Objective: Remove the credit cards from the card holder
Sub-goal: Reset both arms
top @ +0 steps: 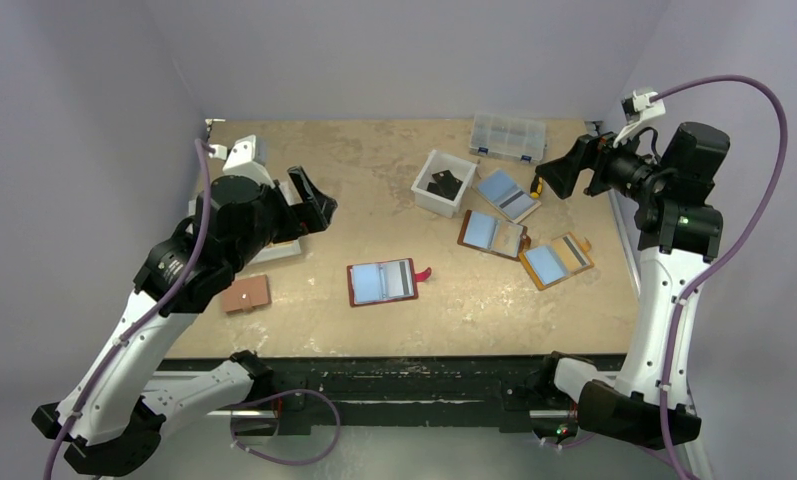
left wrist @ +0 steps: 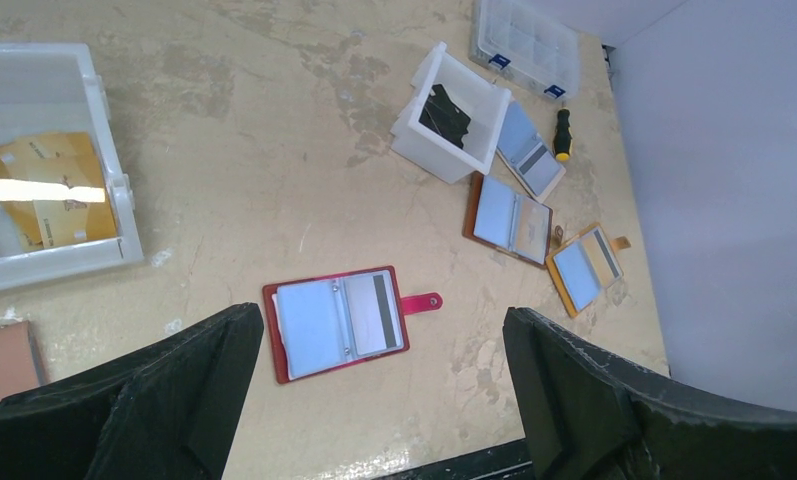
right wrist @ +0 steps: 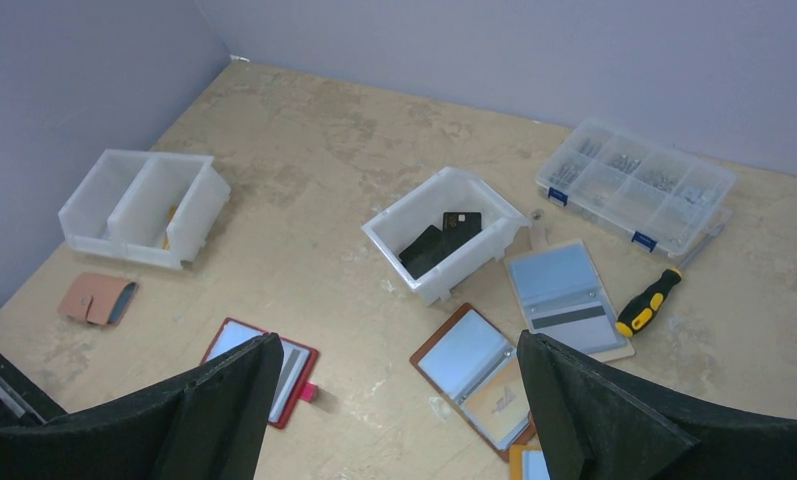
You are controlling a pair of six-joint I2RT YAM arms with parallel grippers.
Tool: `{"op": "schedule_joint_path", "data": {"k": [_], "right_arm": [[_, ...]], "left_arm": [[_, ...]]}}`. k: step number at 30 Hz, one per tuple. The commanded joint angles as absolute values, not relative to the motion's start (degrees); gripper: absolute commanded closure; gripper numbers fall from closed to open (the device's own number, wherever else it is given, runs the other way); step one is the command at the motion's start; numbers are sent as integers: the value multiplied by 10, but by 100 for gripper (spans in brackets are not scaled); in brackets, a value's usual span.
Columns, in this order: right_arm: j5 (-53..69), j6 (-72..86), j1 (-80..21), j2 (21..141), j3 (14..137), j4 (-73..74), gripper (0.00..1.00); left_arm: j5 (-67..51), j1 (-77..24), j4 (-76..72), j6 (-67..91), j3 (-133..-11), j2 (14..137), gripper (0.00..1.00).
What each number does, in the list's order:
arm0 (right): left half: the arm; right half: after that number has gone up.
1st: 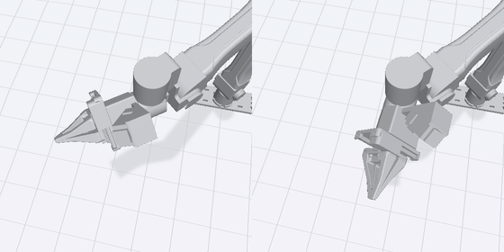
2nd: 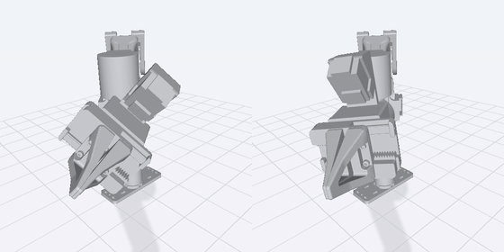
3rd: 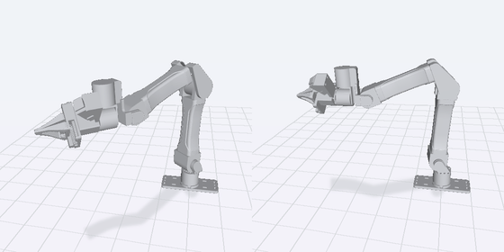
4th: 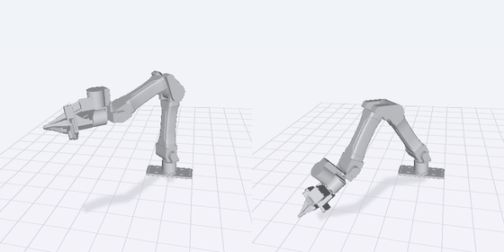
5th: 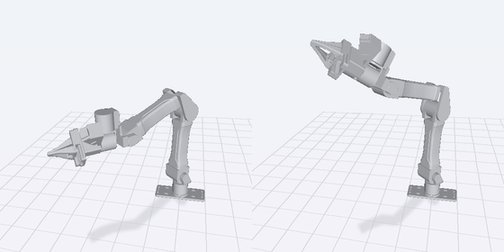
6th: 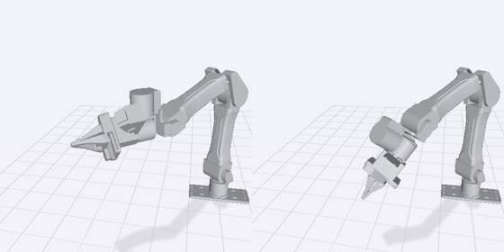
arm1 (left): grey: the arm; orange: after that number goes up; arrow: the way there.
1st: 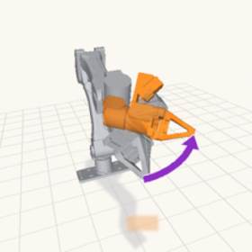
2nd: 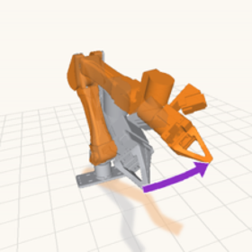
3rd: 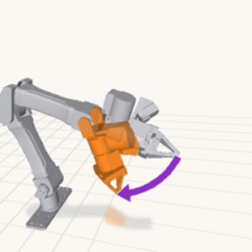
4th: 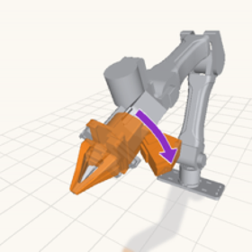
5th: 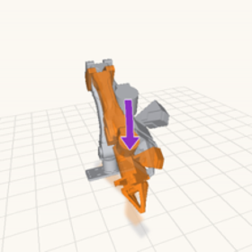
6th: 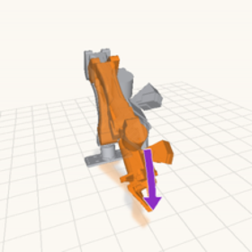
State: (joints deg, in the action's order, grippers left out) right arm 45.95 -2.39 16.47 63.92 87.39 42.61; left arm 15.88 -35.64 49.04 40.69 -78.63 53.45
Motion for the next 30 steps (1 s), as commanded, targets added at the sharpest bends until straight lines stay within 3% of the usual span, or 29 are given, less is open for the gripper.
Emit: {"op": "schedule_joint_path", "data": {"k": [1,30], "right_arm": [[460,-17,165,625,875,409,1],[465,-17,173,627,862,399,1]], "left_arm": [[151,-354,487,387,-789,537,1],[134,-354,481,379,-772,543,1]]}}
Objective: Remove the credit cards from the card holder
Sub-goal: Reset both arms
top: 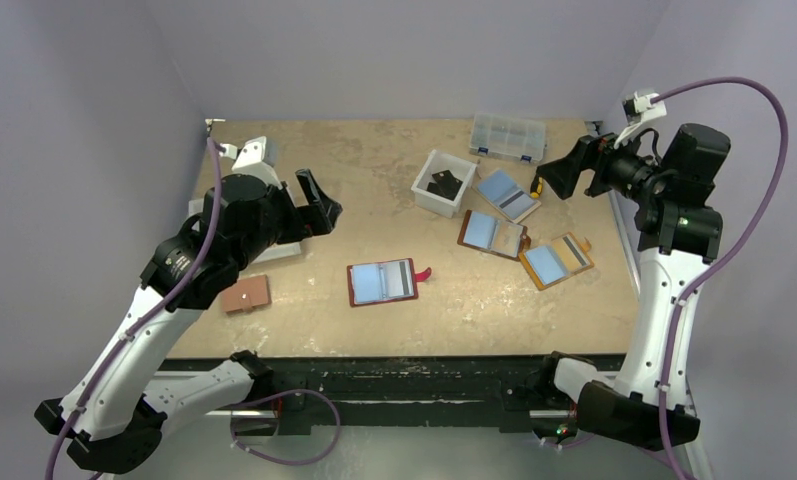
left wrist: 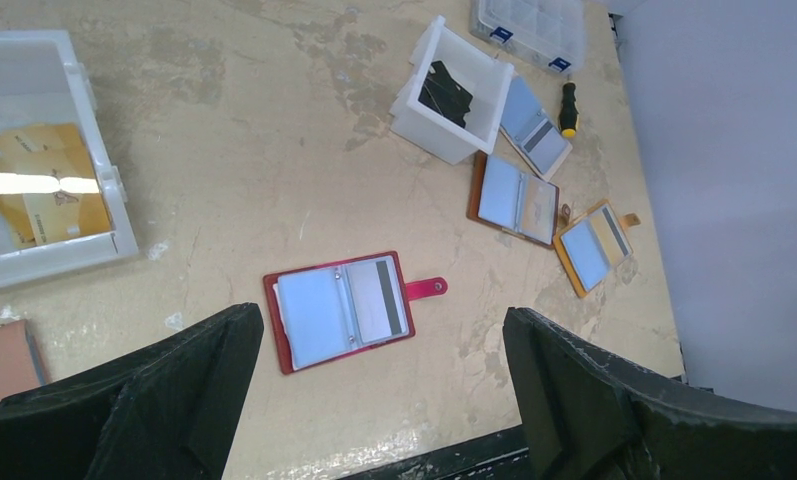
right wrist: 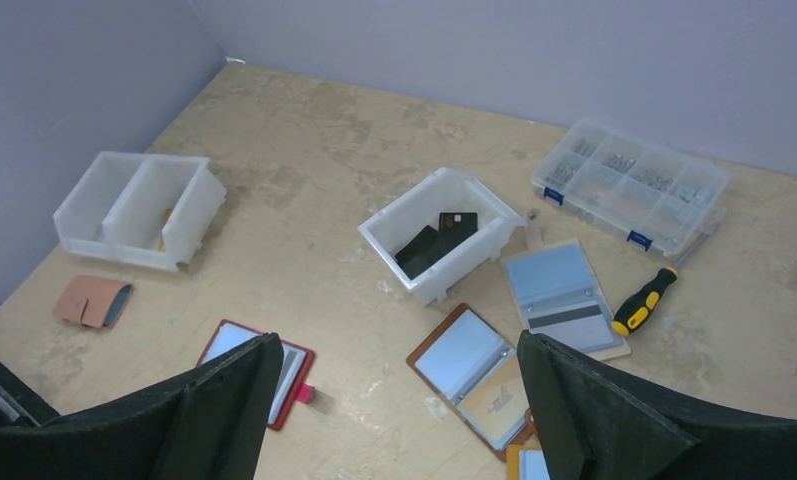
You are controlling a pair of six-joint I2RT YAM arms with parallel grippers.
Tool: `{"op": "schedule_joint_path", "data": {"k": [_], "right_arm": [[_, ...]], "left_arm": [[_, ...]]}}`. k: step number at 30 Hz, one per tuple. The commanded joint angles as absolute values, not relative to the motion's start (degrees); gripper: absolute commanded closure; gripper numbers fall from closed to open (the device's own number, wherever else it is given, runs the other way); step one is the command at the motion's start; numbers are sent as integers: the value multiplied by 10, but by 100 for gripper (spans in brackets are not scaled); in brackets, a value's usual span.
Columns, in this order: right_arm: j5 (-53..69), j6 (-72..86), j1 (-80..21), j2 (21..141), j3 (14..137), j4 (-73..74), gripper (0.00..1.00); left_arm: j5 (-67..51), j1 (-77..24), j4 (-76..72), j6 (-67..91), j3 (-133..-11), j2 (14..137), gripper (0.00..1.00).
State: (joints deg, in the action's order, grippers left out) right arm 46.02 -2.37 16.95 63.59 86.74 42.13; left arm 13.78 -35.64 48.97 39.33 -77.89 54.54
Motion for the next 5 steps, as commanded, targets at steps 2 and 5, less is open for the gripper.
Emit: {"op": "schedule_joint_path", "data": {"k": [2,5], "right_arm": [[464,-28,174,625,855,400,1],[453,-16,174,630,834,393,1]], "left_arm": [[133,-354,481,378,-769,544,1],[132,-354,481,376,-763,544,1]]}}
